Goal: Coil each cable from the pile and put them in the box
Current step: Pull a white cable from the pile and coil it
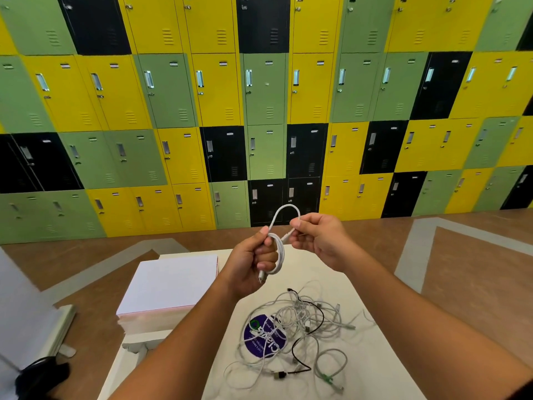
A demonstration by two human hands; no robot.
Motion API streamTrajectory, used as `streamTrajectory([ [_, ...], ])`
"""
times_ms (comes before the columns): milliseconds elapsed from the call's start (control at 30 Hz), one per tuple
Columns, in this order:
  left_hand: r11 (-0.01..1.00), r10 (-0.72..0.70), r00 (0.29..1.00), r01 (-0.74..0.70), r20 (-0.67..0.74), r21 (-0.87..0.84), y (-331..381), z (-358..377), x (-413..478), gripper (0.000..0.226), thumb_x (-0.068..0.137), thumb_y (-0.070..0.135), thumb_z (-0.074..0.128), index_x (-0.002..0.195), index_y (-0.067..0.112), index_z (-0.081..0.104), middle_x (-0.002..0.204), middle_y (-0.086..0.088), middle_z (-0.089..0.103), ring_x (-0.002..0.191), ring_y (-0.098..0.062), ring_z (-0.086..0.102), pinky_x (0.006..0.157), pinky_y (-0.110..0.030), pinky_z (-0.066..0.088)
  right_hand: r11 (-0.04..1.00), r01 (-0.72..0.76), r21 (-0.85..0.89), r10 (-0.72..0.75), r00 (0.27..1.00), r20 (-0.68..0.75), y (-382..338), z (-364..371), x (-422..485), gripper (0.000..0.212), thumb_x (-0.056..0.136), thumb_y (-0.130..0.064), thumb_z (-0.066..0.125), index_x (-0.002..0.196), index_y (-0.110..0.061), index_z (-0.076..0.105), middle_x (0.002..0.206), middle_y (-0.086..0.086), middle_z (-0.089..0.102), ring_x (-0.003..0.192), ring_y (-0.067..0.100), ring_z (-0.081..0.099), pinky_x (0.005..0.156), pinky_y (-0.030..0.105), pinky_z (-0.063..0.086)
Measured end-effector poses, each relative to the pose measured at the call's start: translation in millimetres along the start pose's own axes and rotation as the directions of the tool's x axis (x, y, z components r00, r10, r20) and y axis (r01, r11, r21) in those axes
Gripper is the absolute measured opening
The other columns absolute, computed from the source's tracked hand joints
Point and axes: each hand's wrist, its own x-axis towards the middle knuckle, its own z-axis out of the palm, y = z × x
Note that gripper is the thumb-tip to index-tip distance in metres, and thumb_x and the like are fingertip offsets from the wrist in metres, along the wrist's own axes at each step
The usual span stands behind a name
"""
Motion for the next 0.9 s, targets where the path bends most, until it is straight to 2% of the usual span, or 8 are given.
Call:
streamTrajectory([
  [200,0.995,-0.065,0.996,0.069,0.059,-0.068,3.5,8.4,-5.2,0.035,0.095,0.031,0.050,0.067,0.009,0.052,0.049,0.005,0.032,0.034,-0.002,0.031,0.032,-0.012,0.030,0.998,-0.018,-0.067,0.020,0.999,0.032,3.2,4.9,-4.9,0.008,0.094,-0.002,0.063,0.093,0.006,0.065,0.072,0.017,0.066,0.059,0.022,0.065,0.055,0.026,0.057],
  [300,0.996,-0.058,0.996,0.062,0.067,-0.059,5.9,10.9,-6.3,0.035,0.095,0.032,0.049,0.068,0.009,0.052,0.049,0.005,0.033,0.034,-0.002,0.032,0.032,-0.012,0.031,0.998,-0.008,-0.066,0.007,1.000,-0.017,4.3,7.2,-3.9,0.010,0.095,-0.001,0.062,0.087,0.002,0.066,0.072,0.017,0.065,0.057,0.021,0.064,0.053,0.026,0.056],
  [433,0.998,-0.042,0.996,0.045,0.075,-0.039,6.9,10.0,-6.2,0.035,0.095,0.032,0.049,0.070,0.009,0.051,0.050,0.005,0.033,0.036,-0.002,0.032,0.034,-0.012,0.033,0.999,-0.025,-0.040,0.026,1.000,0.014,4.1,8.9,-4.9,0.010,0.094,-0.002,0.063,0.085,0.001,0.066,0.071,0.016,0.066,0.058,0.020,0.065,0.053,0.026,0.055],
  [600,0.999,-0.042,0.997,0.044,0.064,-0.025,7.3,10.7,-6.7,0.036,0.095,0.033,0.050,0.069,0.008,0.053,0.050,0.005,0.033,0.035,-0.003,0.032,0.034,-0.013,0.034,0.995,0.017,-0.098,-0.017,1.000,0.000,5.4,7.5,-6.9,0.012,0.093,-0.003,0.066,0.082,0.001,0.063,0.076,0.021,0.067,0.059,0.023,0.067,0.054,0.027,0.056],
  [767,1.000,-0.013,1.000,0.013,0.018,0.022,4.3,5.1,-1.6,0.037,0.094,0.035,0.051,0.067,0.010,0.048,0.052,0.004,0.030,0.037,-0.003,0.028,0.034,-0.013,0.031,0.997,-0.025,-0.071,0.034,0.991,0.132,1.4,11.6,-10.0,0.008,0.092,-0.005,0.066,0.089,0.002,0.065,0.076,0.018,0.069,0.061,0.023,0.067,0.053,0.026,0.055],
  [900,0.991,0.077,0.997,-0.074,-0.028,0.108,-2.0,-3.3,6.1,0.041,0.095,0.036,0.053,0.064,0.010,0.059,0.057,0.003,0.029,0.046,-0.005,0.028,0.038,-0.014,0.032,0.992,-0.053,-0.112,0.074,0.977,0.198,1.9,16.3,-10.9,0.018,0.096,-0.015,0.063,0.098,0.000,0.071,0.086,0.017,0.072,0.069,0.023,0.066,0.054,0.027,0.053],
])
